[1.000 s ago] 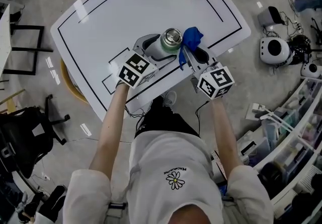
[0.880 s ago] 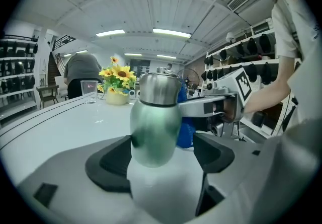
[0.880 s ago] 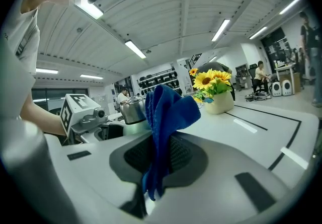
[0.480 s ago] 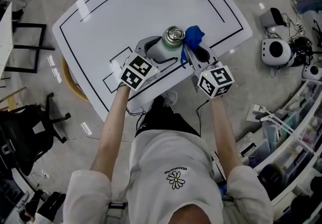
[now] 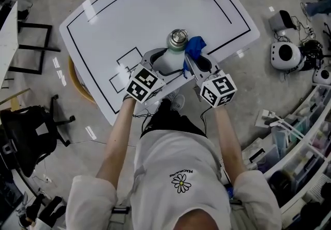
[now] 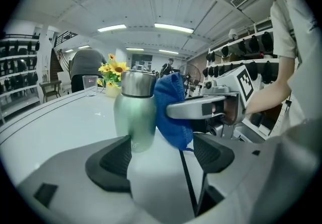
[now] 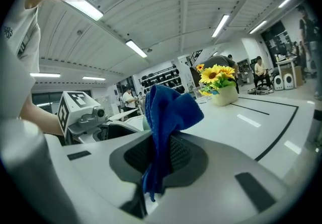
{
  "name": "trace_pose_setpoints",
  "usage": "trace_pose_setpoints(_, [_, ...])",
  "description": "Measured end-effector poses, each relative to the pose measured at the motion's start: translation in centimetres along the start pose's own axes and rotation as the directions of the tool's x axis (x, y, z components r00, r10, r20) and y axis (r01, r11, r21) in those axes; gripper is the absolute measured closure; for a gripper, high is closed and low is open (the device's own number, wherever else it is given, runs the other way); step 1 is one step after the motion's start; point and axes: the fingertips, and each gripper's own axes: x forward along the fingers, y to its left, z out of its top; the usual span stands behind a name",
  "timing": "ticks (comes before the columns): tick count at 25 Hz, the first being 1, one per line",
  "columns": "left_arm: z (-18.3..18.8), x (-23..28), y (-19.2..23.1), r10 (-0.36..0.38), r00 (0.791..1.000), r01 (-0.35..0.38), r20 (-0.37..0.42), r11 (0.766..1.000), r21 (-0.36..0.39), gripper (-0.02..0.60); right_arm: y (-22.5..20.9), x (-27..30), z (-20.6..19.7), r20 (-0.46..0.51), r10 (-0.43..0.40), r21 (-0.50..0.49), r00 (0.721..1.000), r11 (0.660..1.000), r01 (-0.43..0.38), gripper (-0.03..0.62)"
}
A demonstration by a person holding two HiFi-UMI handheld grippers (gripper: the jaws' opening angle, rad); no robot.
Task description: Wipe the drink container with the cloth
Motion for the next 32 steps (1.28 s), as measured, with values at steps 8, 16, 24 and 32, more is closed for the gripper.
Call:
trace_pose_setpoints(8, [0.3, -0.8, 2.0, 0.023, 0.999, -0.023, 0.032, 1.0, 0.007, 0.209, 0.4, 0.0, -0.1, 0.0, -0.01, -0.003, 1.0, 1.0, 0.01, 0.553])
trace_pose_setpoints(16, [1.9, 1.2, 4.7, 0.003, 1.0, -0.004, 0.028, 0.999, 0.051, 0.209, -1.3, 0.4, 0.5, -0.001, -0.043, -0.039, 0.999, 0.998, 0.043, 0.553])
trace_pose_setpoints(24, [1.5, 2.3, 3.7, -0.042, 0.999, 0.042, -0.002, 0.996, 0.082, 0.209, -2.9, 1.1, 1.0, -0.007, -0.084, -0.062, 0.996, 0.995, 0.083, 0.553])
trace_pose_setpoints(32, [-0.1, 0.5, 2.7, -0.014, 1.0, 0.016, -0.022, 0.998, 0.065, 0.209, -0.2, 0.4, 0.0, 0.001, -0.067, -0.029, 0.998, 0.997, 0.067, 0.553])
